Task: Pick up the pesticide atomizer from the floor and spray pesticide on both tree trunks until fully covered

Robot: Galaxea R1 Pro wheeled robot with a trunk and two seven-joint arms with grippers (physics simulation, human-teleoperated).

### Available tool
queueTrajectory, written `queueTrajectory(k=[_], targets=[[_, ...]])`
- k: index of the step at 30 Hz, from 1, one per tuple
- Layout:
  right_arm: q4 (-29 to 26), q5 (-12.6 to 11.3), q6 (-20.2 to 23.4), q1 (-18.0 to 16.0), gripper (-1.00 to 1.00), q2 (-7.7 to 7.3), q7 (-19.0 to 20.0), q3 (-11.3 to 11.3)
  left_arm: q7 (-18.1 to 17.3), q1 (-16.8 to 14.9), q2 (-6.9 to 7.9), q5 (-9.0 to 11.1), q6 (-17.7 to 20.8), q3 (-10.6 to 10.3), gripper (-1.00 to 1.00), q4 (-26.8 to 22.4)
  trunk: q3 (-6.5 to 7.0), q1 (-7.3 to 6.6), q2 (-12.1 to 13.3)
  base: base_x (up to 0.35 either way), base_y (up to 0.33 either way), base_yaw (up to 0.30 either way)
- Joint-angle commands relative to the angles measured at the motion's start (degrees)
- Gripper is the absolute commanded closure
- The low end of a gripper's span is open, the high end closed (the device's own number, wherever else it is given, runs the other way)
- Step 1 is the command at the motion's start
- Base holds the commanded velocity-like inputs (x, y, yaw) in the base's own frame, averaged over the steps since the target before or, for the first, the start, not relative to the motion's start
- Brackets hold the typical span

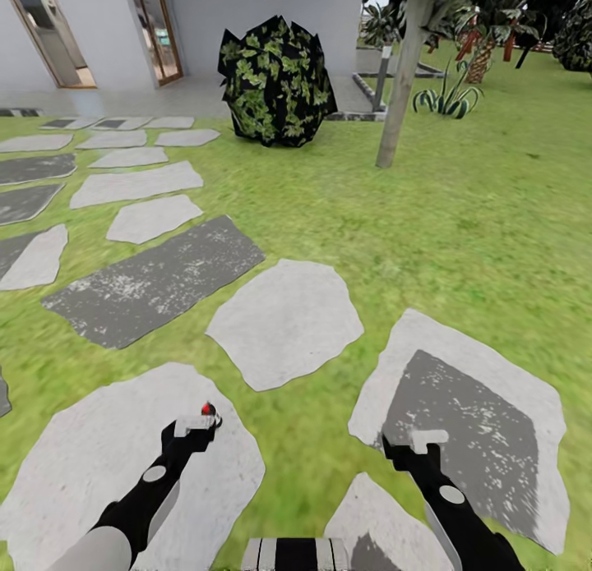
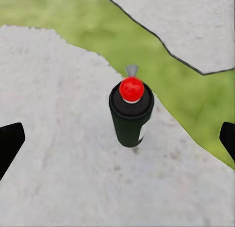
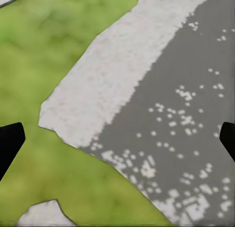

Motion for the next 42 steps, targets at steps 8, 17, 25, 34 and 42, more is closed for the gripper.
queueTrajectory(k=[8, 17, 25, 34, 42], targets=[[0.02, 0.03, -0.19, -0.02, -1.00, -0.03, 0.10, 0.03, 0.04, 0.08, 0.07, -0.14, -1.00, -0.01, -1.00, 0.10, -2.53, 0.19, -0.12, 0.000, 0.000, 0.000], [0.10, 0.03, -0.25, -0.02, -1.00, 0.04, 0.10, 0.05, 0.09, 0.09, 0.10, -0.10, -1.14, 0.03, -1.00, 0.12, -5.32, 0.42, -0.24, 0.000, 0.000, 0.000], [0.07, 0.03, -0.26, -0.02, -1.00, 0.00, 0.07, 0.05, 0.06, 0.09, 0.17, -0.12, -1.15, 0.15, -1.00, 0.12, -7.35, 0.58, -0.32, 0.000, 0.000, 0.000], [-0.04, 0.03, -0.27, -0.02, -1.00, -0.03, 0.01, 0.01, 0.04, 0.12, 0.17, -0.16, -1.14, 0.00, -1.00, 0.20, -7.70, 0.58, -0.32, 0.053, 0.000, 0.000], [0.01, 0.03, -0.26, -0.02, -1.00, -0.03, 0.01, 0.05, 0.04, 0.09, 0.18, -0.12, -1.14, 0.00, -1.00, 0.20, -7.70, 0.58, -0.32, 0.243, 0.000, 0.000]])
